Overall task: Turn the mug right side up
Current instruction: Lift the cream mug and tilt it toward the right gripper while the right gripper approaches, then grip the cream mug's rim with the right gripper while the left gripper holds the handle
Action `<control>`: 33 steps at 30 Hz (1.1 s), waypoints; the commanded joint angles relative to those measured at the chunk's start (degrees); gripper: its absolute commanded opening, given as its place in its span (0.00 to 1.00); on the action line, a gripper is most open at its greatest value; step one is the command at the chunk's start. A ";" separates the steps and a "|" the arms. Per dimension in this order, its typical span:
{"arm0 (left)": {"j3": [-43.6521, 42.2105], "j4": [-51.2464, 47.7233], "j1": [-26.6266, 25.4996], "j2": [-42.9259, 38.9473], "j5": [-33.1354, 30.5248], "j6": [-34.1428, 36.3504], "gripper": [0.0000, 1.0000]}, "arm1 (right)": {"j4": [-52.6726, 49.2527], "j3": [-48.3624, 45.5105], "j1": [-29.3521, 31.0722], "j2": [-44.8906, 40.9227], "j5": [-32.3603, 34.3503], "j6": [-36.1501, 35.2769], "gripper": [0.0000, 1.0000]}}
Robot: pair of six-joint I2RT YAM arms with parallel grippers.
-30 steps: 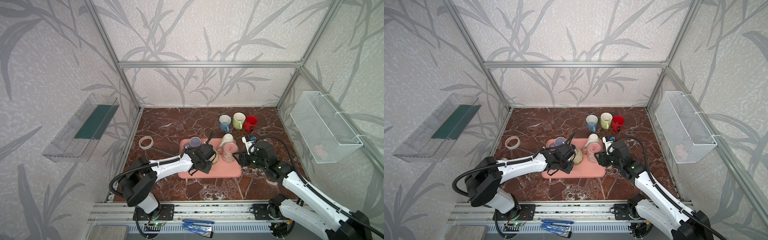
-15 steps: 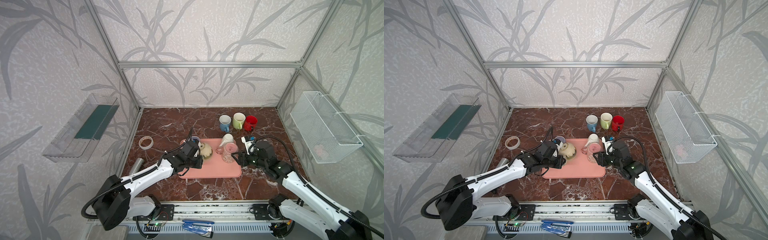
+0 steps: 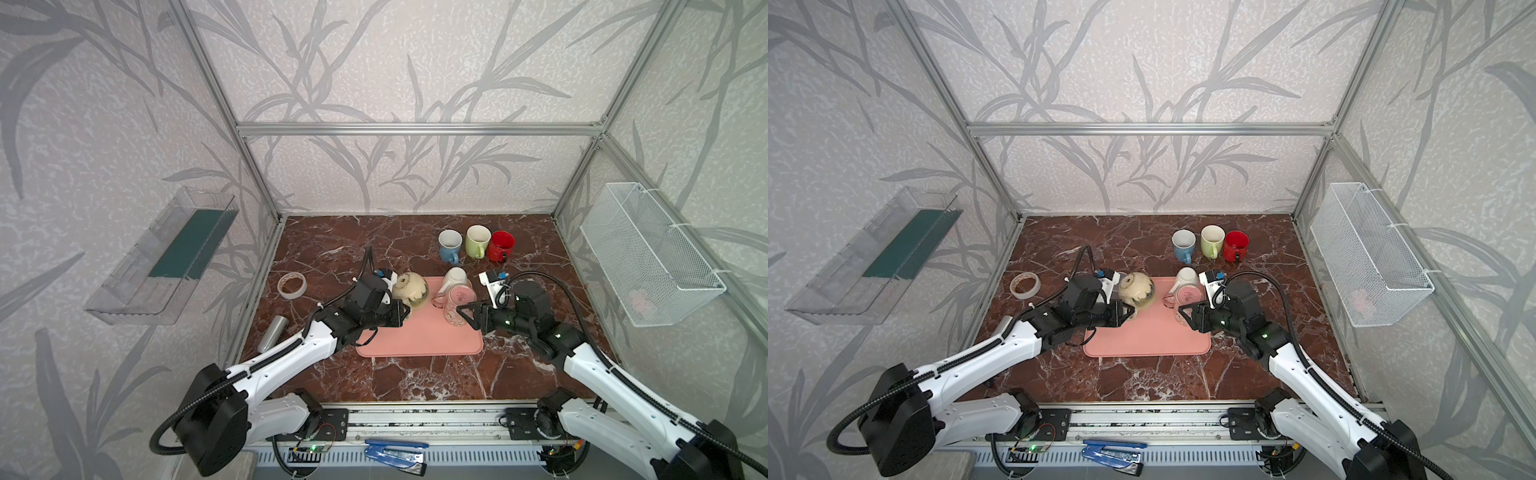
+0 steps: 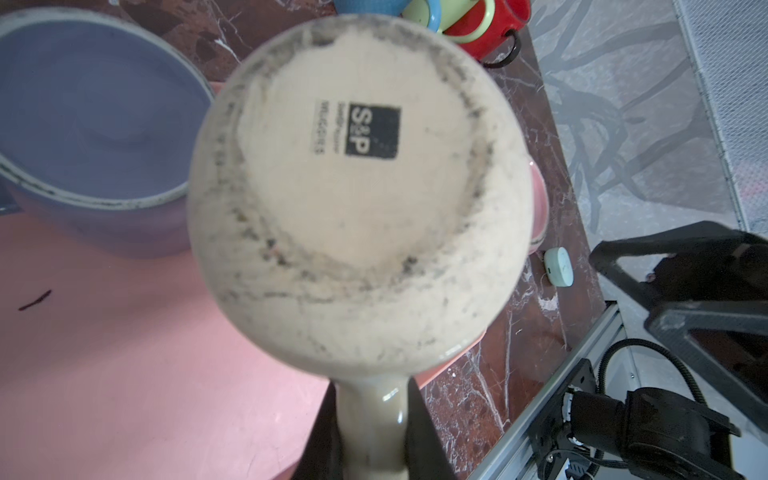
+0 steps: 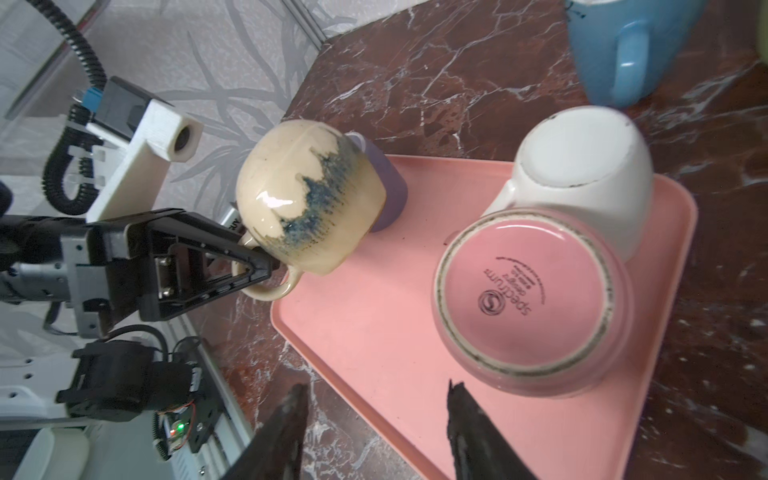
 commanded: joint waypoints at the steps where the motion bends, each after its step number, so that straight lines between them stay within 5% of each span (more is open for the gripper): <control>1: 3.91 9.63 1.02 -3.31 2.25 -1.25 0.00 | 7.57 -0.73 -0.13 1.50 -7.09 3.85 0.58; 11: 4.11 22.87 5.59 -3.56 7.58 -8.16 0.00 | 26.74 -1.78 -0.34 8.65 -15.28 17.39 0.60; 20: 5.18 31.90 6.71 -0.86 9.18 -12.49 0.00 | 36.12 -0.25 -0.40 15.19 -15.53 22.60 0.59; 33: 6.43 44.45 7.05 4.28 11.57 -18.45 0.00 | 56.43 4.22 -0.73 26.20 -18.30 36.07 0.46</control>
